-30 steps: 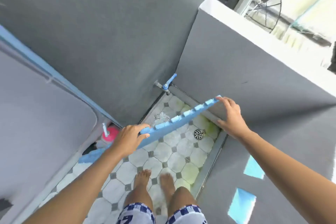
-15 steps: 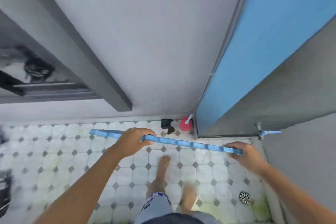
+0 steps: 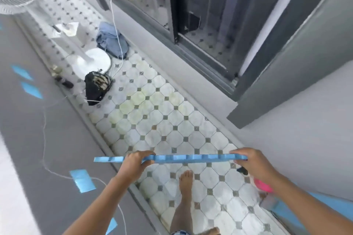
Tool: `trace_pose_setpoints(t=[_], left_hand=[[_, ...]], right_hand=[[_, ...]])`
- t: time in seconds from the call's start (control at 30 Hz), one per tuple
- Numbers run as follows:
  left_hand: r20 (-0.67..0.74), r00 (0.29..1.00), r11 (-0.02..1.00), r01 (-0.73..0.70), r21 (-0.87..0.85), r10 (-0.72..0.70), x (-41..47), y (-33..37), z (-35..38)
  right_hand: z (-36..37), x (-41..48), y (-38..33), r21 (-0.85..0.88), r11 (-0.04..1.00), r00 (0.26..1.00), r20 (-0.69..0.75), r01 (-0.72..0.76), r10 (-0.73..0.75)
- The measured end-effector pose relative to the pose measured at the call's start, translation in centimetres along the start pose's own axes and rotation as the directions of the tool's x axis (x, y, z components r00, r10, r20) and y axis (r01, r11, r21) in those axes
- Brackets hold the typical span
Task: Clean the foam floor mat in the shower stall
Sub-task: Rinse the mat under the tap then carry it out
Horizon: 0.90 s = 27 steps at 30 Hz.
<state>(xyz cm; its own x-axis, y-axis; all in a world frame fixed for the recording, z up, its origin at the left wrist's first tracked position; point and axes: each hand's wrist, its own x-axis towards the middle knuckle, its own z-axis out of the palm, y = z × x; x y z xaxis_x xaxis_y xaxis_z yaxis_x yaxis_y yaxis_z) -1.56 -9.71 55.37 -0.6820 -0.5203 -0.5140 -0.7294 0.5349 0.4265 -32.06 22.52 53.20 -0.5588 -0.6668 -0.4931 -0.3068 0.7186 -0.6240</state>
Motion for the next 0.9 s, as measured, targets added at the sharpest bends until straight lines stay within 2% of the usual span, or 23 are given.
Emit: trace_pose_setpoints(t=[0.1, 0.2, 0.33, 0.4, 0.57, 0.67, 0.77, 0.9], left_hand=[[0.011, 0.993, 0.988, 0.122, -0.095, -0.122, 1.5, -4.2, 1.1], [0.033, 0.973, 0.956, 0.231, -0.178, -0.229, 3.6, -7.8, 2.4], [0.060, 0.951, 0.914, 0.309, -0.262, -0.304, 7.3, -11.8, 5.3], [0.047, 0.946, 0.900, 0.320, -0.296, -0.321, 9.4, -13.0, 6.6], [-0.061, 0.940, 0.890, 0.294, -0.348, -0.334, 14.8, -15.5, 7.4], [-0.074, 0.934, 0.870, 0.295, -0.395, -0.350, 17.4, -17.5, 7.5], [-0.053, 0.927, 0.867, 0.326, -0.376, -0.372, 19.1, -18.8, 8.7], [-0.149, 0.912, 0.899, 0.330, -0.289, -0.382, 21.8, -19.3, 10.3]], right_hand=[[1.5, 8.1, -2.2, -0.065, 0.997, 0.991, 0.130, 0.046, -0.037], [3.6, 15.6, -4.4, -0.134, 0.989, 0.978, 0.207, 0.067, -0.038], [6.3, 23.5, -7.2, -0.236, 0.966, 0.963, 0.267, 0.108, -0.043], [7.9, 27.0, -7.8, -0.278, 0.952, 0.968, 0.247, 0.125, -0.055], [11.8, 34.3, -9.2, -0.332, 0.929, 0.986, 0.091, 0.161, -0.139], [13.6, 37.5, -9.9, -0.354, 0.925, 0.989, 0.084, 0.140, -0.118], [15.3, 39.7, -9.2, -0.421, 0.900, 0.993, 0.092, 0.112, -0.080], [16.6, 41.7, -8.3, -0.451, 0.884, 0.992, 0.027, 0.124, -0.125]])
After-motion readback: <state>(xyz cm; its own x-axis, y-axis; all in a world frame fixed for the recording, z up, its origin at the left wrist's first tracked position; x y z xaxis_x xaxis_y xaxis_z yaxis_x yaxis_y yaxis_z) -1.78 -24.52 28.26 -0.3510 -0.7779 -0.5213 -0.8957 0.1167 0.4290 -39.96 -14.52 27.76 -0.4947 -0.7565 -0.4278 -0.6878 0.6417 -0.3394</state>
